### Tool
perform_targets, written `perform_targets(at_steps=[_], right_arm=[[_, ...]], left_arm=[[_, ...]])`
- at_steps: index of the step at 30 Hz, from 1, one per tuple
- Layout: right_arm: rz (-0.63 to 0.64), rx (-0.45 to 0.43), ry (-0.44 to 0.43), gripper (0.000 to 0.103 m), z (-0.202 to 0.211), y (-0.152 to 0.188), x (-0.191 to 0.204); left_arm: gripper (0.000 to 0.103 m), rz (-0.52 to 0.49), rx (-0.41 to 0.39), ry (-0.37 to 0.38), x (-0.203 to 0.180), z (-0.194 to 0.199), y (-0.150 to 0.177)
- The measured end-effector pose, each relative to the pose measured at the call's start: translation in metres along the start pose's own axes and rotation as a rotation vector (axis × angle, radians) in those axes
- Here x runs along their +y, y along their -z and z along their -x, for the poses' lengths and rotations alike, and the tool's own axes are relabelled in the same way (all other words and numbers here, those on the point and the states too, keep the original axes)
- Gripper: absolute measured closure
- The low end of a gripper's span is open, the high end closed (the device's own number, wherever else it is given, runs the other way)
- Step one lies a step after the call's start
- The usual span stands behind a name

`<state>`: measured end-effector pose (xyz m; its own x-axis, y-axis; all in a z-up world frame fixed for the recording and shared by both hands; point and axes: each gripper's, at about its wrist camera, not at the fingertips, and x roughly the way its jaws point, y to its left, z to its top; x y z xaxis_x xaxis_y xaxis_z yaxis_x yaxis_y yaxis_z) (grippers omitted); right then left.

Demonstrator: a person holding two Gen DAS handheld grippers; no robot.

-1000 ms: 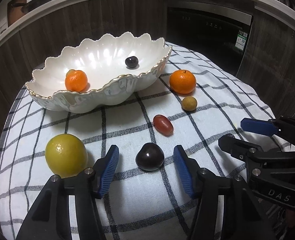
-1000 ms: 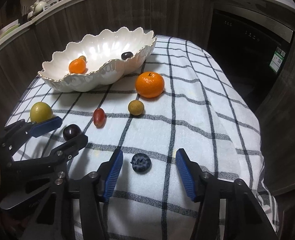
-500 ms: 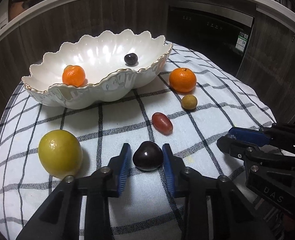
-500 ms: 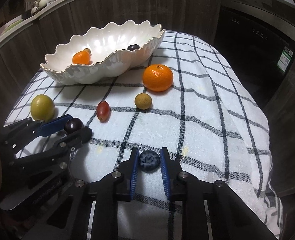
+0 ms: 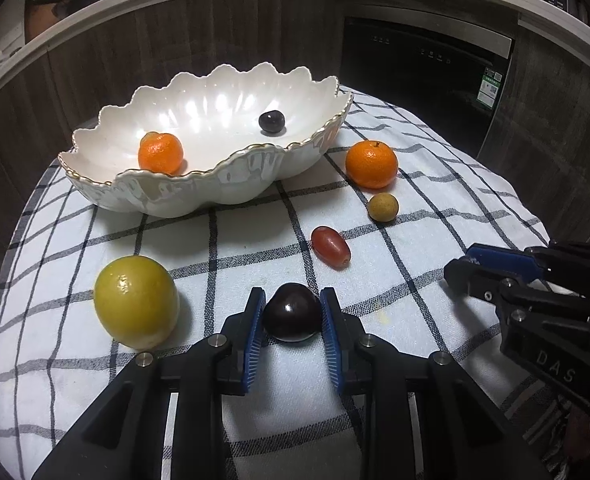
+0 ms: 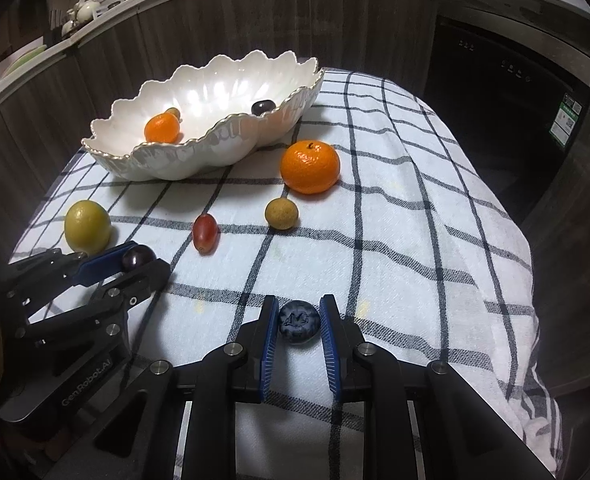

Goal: Organize fruits
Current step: 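Lift and carry the dark plum in left tool over the bowl while right tool carries the blueberry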

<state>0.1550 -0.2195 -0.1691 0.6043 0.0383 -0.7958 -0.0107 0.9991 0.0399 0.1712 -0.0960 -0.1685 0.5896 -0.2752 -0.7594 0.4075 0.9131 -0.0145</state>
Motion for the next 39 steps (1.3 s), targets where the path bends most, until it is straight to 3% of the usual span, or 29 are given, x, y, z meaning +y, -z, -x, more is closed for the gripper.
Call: perform_targets(at_steps=[22, 39], right_arm=[[-0.007, -0.087, -0.007, 0.080, 0.025, -0.018, -0.005], [0.042, -0.155, -0.042, 0.080, 0.041, -0.054, 0.010]], left_arm=[[0.075, 0.026, -0.041, -0.042, 0.003, 0.027, -0.009], [0.075, 0.087, -0.087, -0.091, 0.029, 0.052, -0.034]])
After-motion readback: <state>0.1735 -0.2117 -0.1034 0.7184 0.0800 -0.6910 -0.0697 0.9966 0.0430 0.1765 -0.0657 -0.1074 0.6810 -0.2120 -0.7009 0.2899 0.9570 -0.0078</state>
